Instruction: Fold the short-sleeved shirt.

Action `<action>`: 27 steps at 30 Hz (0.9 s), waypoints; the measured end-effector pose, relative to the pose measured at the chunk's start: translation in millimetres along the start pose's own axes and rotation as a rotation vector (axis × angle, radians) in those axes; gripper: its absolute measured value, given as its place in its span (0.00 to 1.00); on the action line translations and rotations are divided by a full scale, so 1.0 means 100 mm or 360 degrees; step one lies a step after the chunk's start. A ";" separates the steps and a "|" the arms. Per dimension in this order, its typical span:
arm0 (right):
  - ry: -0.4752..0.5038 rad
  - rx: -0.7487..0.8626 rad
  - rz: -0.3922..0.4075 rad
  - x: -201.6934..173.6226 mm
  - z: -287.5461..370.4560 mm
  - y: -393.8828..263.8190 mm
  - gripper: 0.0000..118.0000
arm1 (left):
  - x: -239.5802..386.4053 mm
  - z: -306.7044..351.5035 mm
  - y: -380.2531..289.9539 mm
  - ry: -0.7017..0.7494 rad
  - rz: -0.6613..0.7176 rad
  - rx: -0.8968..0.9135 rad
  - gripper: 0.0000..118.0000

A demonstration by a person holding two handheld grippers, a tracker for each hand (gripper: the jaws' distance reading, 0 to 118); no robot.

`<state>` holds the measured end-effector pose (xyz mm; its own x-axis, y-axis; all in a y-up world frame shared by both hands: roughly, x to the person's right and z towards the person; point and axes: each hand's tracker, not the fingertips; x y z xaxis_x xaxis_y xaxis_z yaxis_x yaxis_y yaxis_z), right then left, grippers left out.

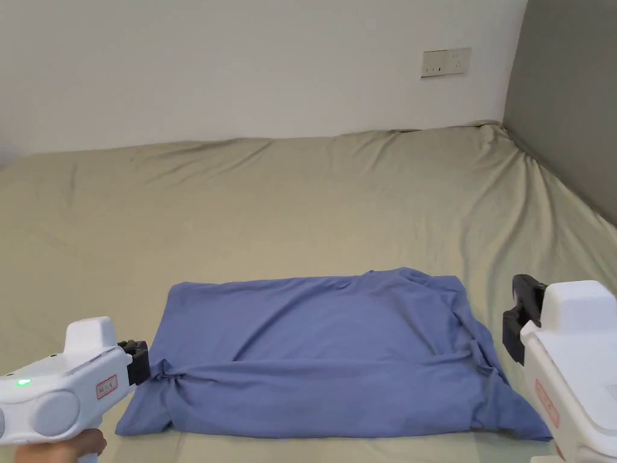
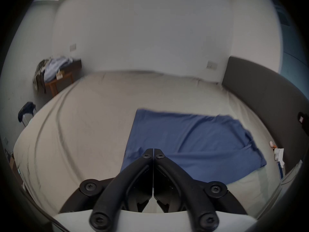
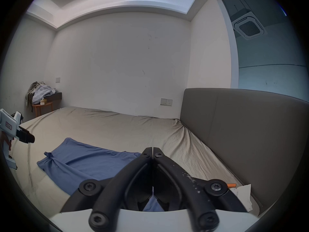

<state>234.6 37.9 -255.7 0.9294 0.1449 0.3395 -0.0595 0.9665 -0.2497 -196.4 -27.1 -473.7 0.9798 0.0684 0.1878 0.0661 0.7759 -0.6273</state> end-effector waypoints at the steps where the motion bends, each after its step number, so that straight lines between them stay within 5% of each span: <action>1: -0.0002 -0.0013 -0.0002 0.00 -0.04 -0.01 0.01 | -0.09 -0.10 -0.01 0.0021 0.0035 -0.0075 0.06; 3: -0.0010 -0.0040 -0.0009 0.04 -0.12 -0.06 0.01 | -0.26 -0.33 -0.04 0.0001 0.0151 -0.0231 0.40; 4: -0.0014 -0.0054 -0.0011 0.05 -0.16 -0.08 0.01 | -0.33 -0.42 -0.08 0.0011 0.0205 -0.0263 0.70; 6: -0.0012 -0.0086 -0.0009 0.06 -0.23 -0.13 0.01 | -0.39 -0.57 -0.18 0.0069 0.0230 -0.0357 0.94; 10: -0.0017 -0.0168 -0.0003 0.10 -0.39 -0.26 0.01 | -0.46 -0.83 -0.40 0.0172 0.0243 -0.0447 0.85; 12: -0.0024 -0.0208 -0.0006 0.14 -0.45 -0.32 0.01 | -0.47 -0.94 -0.52 0.0158 0.0236 -0.0505 0.66; 13: -0.0027 -0.0225 -0.0014 0.16 -0.48 -0.36 0.01 | -0.45 -0.98 -0.57 0.0158 0.0227 -0.0526 0.47; 18: -0.0046 -0.0395 -0.0042 0.26 -0.65 -0.57 0.02 | -0.34 -1.03 -0.71 0.0197 0.0138 -0.0478 0.38; 20: -0.0061 -0.0546 -0.0059 0.30 -0.79 -0.73 0.05 | -0.30 -0.98 -0.67 0.0148 0.0094 -0.0452 0.10; 21: -0.0049 -0.0627 -0.0078 0.33 -0.88 -0.83 0.13 | -0.31 -0.94 -0.63 0.0123 0.0095 -0.0435 0.06; 25: -0.0005 -0.1004 -0.0190 0.38 -1.24 -1.33 0.74 | -0.29 -0.72 -0.48 0.0124 0.0078 -0.0286 0.05; 27: -0.0022 -0.1141 -0.0276 0.37 -1.40 -1.59 0.89 | -0.31 -0.64 -0.40 0.0088 0.0115 -0.0265 0.05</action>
<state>329.0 -139.5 -330.1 0.8988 0.0101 0.4382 0.3450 0.6006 -0.7213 -217.7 -100.7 -502.7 0.9918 0.0819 0.0985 0.0208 0.6554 -0.7550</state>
